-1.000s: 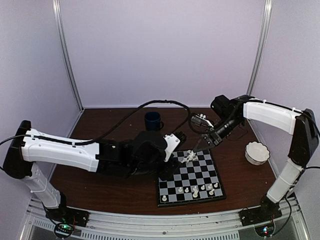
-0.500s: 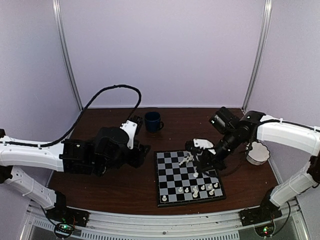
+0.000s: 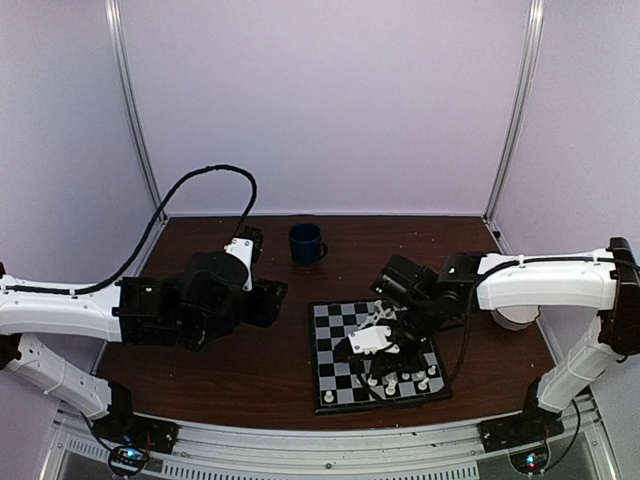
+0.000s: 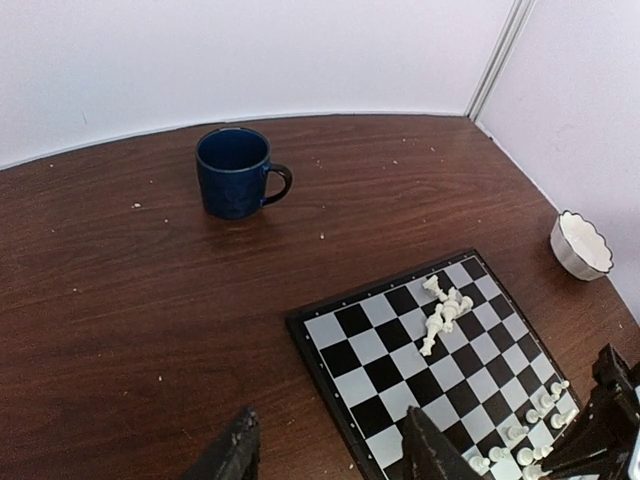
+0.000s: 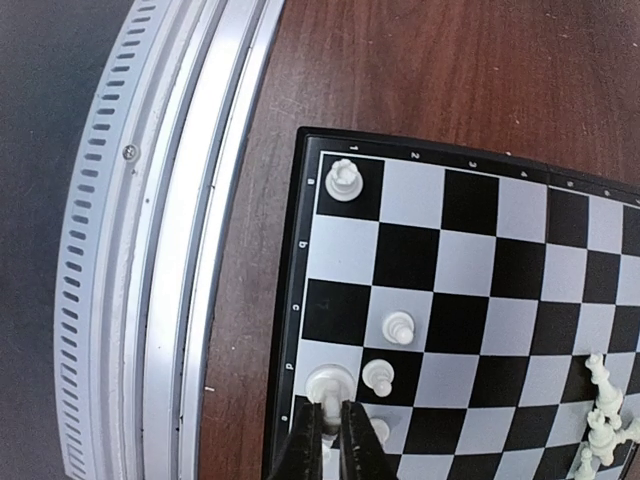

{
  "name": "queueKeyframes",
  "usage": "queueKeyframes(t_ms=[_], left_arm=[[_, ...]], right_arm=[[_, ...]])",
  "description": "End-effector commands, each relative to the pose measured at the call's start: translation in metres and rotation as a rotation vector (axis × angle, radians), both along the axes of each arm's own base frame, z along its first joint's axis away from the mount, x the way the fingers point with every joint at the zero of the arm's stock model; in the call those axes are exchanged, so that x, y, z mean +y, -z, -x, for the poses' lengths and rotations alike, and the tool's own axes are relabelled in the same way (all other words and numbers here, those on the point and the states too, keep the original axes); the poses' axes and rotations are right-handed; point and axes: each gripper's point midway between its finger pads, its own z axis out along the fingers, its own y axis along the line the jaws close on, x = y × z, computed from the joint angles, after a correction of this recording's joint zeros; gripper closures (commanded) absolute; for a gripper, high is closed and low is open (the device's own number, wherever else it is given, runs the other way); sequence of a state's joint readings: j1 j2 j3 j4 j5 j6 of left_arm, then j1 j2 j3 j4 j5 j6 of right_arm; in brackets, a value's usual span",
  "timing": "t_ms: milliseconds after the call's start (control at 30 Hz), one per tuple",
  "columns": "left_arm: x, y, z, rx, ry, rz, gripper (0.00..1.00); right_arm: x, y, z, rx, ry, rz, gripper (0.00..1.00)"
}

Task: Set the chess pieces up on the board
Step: Place the rook at b2.

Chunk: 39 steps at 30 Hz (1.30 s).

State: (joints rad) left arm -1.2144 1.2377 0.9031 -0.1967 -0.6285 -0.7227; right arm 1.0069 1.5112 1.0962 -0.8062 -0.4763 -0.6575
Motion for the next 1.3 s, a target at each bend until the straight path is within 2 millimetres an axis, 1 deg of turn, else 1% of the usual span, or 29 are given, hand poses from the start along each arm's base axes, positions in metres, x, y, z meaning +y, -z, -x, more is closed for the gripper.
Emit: queueKeyframes(t_ms=[0, 133, 333, 533, 700, 800, 1267], left_arm=[[0.008, -0.002, -0.003, 0.0, -0.039, 0.025, 0.51], [0.008, 0.0, -0.003, 0.003, -0.042, 0.016, 0.51], [0.006, 0.003, -0.003, 0.011, -0.036, 0.006, 0.51], [0.005, 0.005, -0.003, 0.016, -0.038, 0.003, 0.51], [0.002, 0.009, -0.003, 0.023, -0.035, -0.004, 0.51], [0.001, 0.01, -0.004, 0.024, -0.036, -0.005, 0.51], [0.001, 0.018, -0.004, 0.037, -0.044, -0.017, 0.51]], right_arm=[[0.019, 0.0, -0.002, -0.079, -0.057, -0.01, 0.95], [0.031, 0.009, 0.006, -0.072, -0.093, 0.01, 0.95], [0.043, 0.022, 0.007, -0.074, -0.116, 0.043, 0.96], [0.047, 0.031, 0.011, -0.076, -0.128, 0.067, 0.96], [0.052, 0.037, 0.007, -0.082, -0.116, 0.085, 0.96], [0.054, 0.039, 0.008, -0.075, -0.119, 0.093, 0.96], [0.063, 0.046, 0.011, -0.081, -0.137, 0.113, 0.94]])
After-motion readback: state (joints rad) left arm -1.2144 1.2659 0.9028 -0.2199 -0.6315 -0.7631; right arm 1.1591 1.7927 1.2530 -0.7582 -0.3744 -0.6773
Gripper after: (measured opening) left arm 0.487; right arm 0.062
